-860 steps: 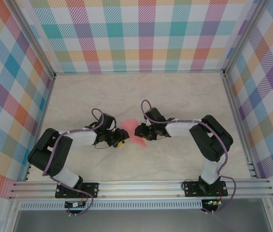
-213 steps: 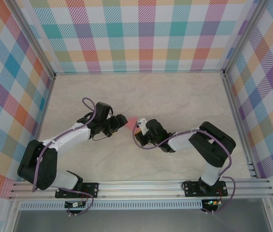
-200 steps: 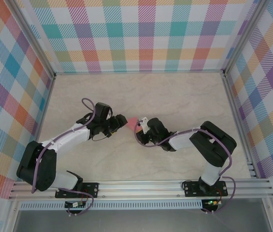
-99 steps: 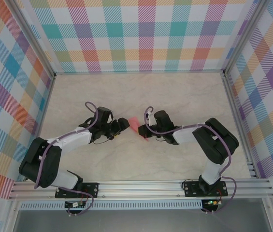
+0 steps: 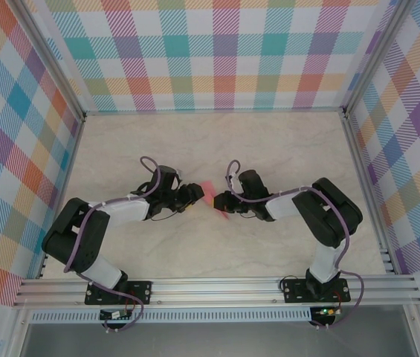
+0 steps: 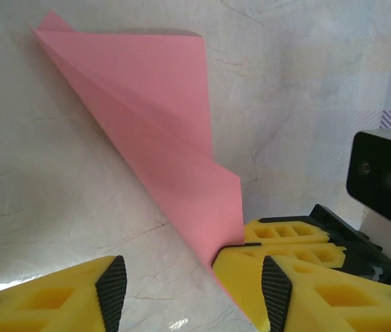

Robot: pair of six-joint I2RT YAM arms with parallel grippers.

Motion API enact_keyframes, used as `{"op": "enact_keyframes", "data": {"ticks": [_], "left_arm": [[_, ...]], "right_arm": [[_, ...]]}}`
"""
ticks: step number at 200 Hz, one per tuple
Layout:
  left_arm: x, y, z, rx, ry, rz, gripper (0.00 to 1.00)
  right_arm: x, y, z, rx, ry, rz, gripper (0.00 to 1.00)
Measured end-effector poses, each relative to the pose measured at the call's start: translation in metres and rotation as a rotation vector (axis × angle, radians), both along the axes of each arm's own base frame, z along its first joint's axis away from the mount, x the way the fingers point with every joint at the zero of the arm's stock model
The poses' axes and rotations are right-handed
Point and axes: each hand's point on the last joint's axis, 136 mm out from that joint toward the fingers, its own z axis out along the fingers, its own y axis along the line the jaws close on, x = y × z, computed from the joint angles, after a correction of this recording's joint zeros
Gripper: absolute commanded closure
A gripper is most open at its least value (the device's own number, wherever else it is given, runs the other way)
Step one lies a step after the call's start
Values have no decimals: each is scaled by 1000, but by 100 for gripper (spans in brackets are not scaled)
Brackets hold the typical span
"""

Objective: Fold a paper plane with a square sheet of paper (pick it up from the middle)
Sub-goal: Fold the wing for the fifth time at the center of the table.

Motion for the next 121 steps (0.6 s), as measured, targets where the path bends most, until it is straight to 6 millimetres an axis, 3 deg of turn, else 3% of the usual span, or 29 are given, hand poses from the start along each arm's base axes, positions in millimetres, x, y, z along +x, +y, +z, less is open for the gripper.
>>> {"op": "enact_keyframes", "data": {"ticks": [66, 121], "left_arm": [[5, -11, -8, -15, -24, -23, 55], [4, -17, -18, -11, -15, -39, 60]], "right_arm": [[7, -2, 8, 81, 84, -42, 94], [11, -9, -2, 95, 161, -92, 94]]}}
